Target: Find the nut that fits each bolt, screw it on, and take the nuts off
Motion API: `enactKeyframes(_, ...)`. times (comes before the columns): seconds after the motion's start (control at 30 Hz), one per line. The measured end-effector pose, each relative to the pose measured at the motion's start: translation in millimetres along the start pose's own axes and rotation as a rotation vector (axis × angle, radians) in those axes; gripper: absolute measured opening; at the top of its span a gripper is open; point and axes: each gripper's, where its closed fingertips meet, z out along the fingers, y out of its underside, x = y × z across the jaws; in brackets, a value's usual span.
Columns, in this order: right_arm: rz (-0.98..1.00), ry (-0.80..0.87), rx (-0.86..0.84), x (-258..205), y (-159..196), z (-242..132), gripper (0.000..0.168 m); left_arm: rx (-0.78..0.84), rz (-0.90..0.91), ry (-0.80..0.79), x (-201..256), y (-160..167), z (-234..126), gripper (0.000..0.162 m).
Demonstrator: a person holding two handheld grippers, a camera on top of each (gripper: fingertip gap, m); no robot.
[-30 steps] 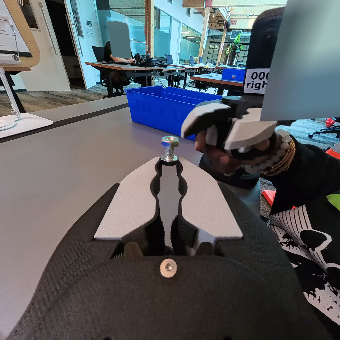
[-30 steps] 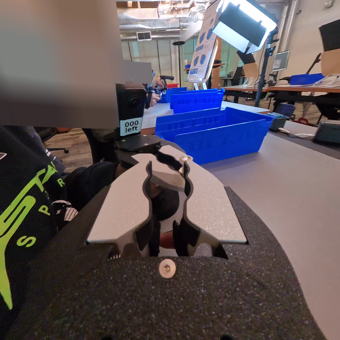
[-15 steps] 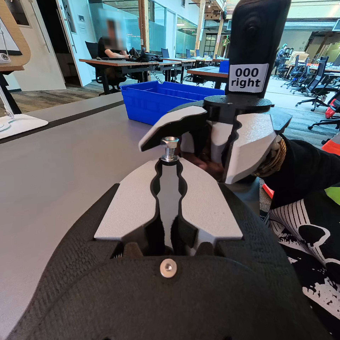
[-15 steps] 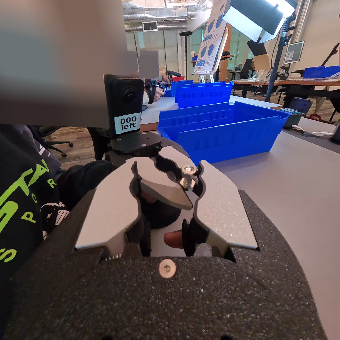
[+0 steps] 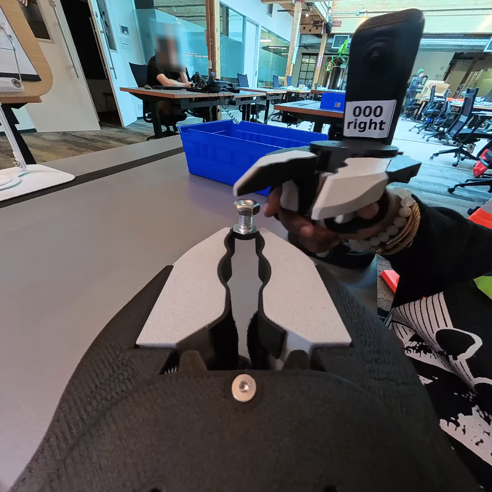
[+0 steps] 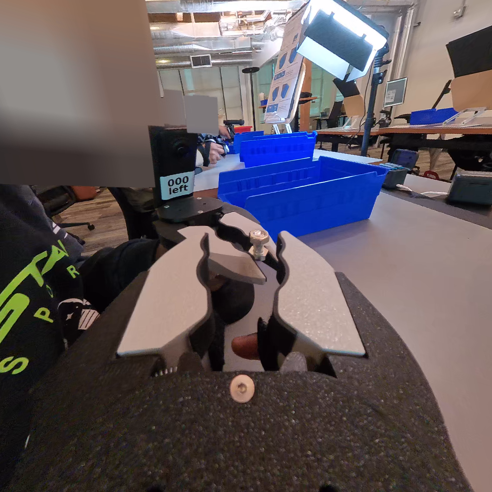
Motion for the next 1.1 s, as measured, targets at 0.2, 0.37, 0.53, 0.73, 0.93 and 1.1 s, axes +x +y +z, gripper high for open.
enactKeyframes(0.2, -0.004, -0.035, -0.02, -2.7, 4.6, 16.4, 0.056, -0.004, 0.003, 0.006, 1.0, 0.6, 0.3, 0.015)
enactKeyframes(0.37, 0.007, -0.059, -0.026, -5.7, 6.9, 23.4, 0.056, -0.009, 0.008, 0.012, 2.1, 1.4, 0.8, 0.015)
enactKeyframes(0.53, 0.007, -0.051, -0.029, -7.0, 8.1, 20.8, 0.057, 0.003, -0.002, 0.004, 0.2, 0.0, -0.2, 0.015)
enactKeyframes(0.73, 0.005, -0.021, -0.022, -6.6, 6.1, 7.6, 0.051, 0.015, -0.012, -0.001, -1.3, -1.6, -1.3, 0.015)
enactKeyframes(0.93, -0.005, -0.037, 0.006, -11.0, -0.5, -6.1, 0.03, 0.017, -0.019, -0.007, -2.4, -1.7, -1.7, 0.015)
enactKeyframes(1.1, -0.002, 0.004, 0.024, 0.8, -1.2, -1.5, 0.051, 0.012, -0.006, -0.006, -1.1, -1.0, -1.3, 0.015)
